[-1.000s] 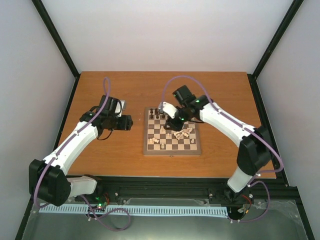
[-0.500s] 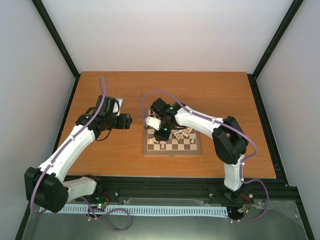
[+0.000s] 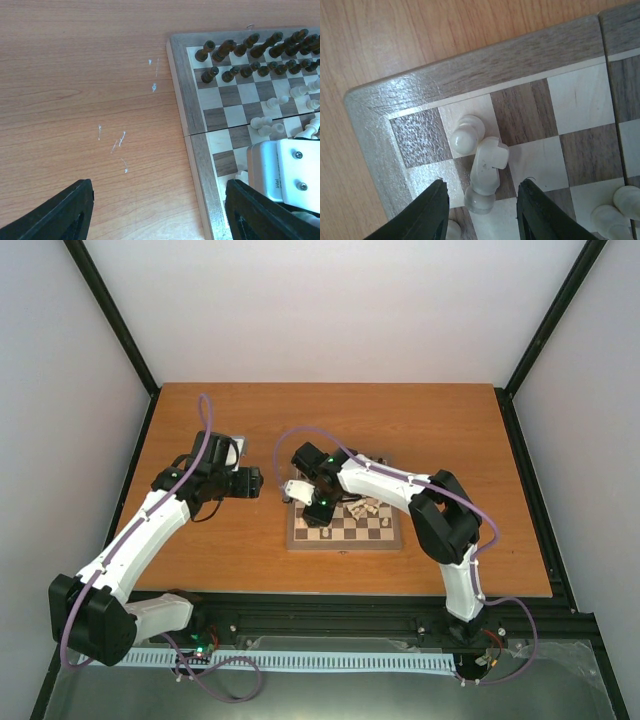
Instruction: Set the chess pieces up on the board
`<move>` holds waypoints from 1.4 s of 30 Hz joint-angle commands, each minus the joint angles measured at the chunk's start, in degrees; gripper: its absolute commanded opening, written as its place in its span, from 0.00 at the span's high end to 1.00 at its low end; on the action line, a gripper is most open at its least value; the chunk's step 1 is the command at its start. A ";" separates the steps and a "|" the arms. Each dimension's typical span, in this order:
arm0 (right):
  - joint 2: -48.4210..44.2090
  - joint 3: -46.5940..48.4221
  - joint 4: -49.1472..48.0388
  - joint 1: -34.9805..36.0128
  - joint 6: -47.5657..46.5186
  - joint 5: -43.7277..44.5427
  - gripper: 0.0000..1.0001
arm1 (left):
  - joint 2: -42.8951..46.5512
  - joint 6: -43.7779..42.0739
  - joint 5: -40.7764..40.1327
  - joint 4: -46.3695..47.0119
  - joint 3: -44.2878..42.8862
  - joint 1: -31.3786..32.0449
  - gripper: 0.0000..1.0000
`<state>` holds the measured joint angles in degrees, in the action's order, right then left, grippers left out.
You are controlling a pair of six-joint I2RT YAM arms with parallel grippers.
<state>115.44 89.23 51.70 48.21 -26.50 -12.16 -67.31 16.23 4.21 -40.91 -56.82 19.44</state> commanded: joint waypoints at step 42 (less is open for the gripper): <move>-13.53 -2.25 -2.34 -6.90 0.03 -8.57 0.86 | -0.33 4.58 12.78 5.45 1.04 -0.28 0.26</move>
<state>105.80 85.67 49.93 43.16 -27.77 -13.28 -67.64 16.97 8.03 -39.99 -56.29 19.44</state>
